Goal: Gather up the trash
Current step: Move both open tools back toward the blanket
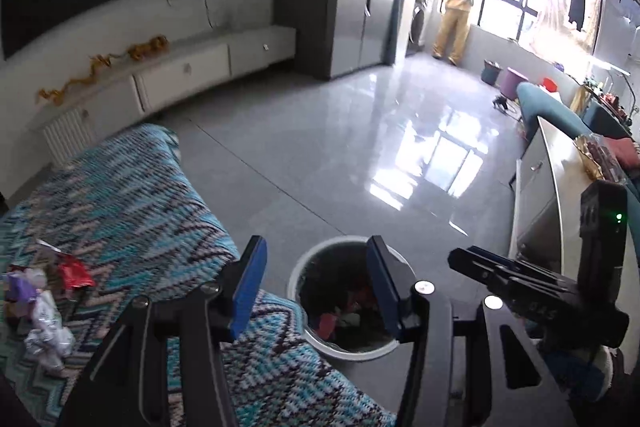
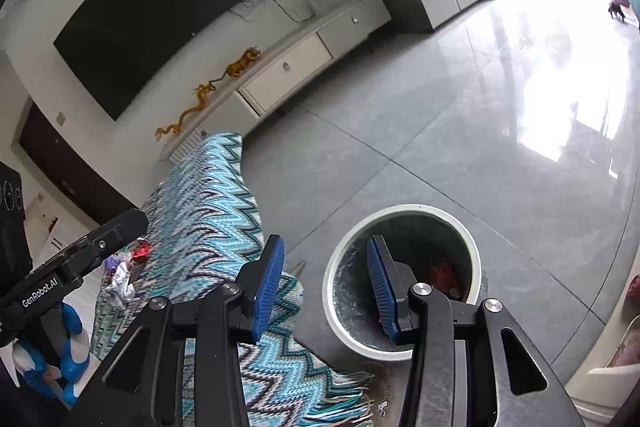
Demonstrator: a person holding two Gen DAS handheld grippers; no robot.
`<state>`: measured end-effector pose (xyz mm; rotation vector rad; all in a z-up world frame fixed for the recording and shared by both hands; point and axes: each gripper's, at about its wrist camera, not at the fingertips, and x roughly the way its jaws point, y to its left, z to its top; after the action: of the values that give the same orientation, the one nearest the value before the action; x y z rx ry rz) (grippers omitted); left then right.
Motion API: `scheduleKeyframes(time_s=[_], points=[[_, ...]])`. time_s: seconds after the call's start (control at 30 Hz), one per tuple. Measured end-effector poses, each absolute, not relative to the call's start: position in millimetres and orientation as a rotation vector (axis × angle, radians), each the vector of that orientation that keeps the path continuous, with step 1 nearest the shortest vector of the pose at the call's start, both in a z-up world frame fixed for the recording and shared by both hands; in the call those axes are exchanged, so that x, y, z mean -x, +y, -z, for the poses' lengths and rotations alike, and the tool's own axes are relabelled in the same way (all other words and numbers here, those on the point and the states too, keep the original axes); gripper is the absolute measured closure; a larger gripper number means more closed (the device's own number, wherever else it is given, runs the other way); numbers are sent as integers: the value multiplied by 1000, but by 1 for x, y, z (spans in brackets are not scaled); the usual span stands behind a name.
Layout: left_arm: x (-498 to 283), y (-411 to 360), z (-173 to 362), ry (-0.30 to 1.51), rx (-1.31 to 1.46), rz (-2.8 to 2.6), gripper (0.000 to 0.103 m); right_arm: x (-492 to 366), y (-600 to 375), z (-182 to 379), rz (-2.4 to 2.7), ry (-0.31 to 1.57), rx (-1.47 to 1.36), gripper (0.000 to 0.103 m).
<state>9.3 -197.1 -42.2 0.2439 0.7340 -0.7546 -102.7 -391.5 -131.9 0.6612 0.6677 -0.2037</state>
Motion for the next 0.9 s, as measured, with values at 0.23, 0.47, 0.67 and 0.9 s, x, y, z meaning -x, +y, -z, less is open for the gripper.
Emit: scheduleKeyframes(time_s=[0.23, 0.47, 0.67, 0.9], points=[[13, -157, 3, 568, -222, 636, 38, 113, -373, 98, 188, 621, -607, 58], [27, -110, -26, 469, -187, 539, 38, 122, -345, 61, 153, 573, -547, 56], [34, -61, -46, 410, -140, 445, 38, 129, -317, 29, 120, 532, -484, 56], [39, 7, -69, 335, -65, 328, 38, 135, -285, -8, 74, 487, -403, 56]])
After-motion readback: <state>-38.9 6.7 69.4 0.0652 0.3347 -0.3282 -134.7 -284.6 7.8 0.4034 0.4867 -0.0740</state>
